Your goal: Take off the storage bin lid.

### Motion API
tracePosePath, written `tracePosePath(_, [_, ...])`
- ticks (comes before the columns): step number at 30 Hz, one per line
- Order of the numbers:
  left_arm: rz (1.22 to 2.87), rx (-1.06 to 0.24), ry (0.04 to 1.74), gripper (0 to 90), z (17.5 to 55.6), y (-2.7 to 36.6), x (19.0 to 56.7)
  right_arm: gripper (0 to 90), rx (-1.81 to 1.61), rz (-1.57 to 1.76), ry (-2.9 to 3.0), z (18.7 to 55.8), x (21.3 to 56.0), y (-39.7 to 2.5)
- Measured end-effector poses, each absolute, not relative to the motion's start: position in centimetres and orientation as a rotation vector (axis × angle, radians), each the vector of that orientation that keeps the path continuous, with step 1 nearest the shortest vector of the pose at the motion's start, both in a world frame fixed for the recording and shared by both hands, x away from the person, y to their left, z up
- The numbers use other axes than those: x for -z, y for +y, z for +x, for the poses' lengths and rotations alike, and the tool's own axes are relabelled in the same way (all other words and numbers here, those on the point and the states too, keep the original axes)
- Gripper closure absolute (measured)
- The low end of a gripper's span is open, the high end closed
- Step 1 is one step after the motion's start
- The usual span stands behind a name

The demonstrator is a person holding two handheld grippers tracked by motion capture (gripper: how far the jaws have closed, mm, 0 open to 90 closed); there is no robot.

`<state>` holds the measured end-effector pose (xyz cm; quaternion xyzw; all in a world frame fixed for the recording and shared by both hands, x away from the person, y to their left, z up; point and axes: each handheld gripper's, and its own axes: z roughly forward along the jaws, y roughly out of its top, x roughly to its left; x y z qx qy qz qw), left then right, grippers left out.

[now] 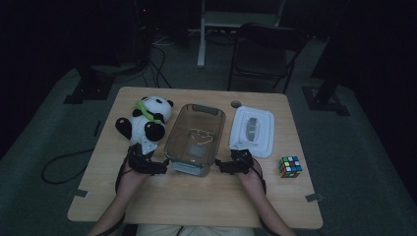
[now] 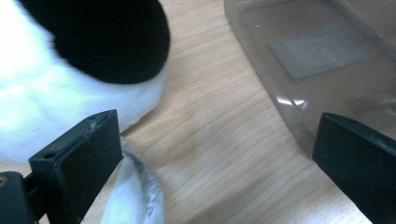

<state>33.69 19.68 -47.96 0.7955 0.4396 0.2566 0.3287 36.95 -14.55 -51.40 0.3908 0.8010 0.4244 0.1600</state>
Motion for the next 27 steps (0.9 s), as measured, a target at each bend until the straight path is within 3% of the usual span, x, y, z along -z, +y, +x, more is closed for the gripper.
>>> tracePosePath(15, [1.965, -0.733, 1.134, 2.2, 31.9, 21.5, 44.7, 14.1, -1.202, 1.084, 2.309, 36.3, 51.2, -14.5])
tracePosePath(27, [1.913, -0.726, 1.171, 2.3, 35.8, 22.8, 43.9, 14.2, -1.180, 1.127, 2.287, 34.9, 51.3, -17.2])
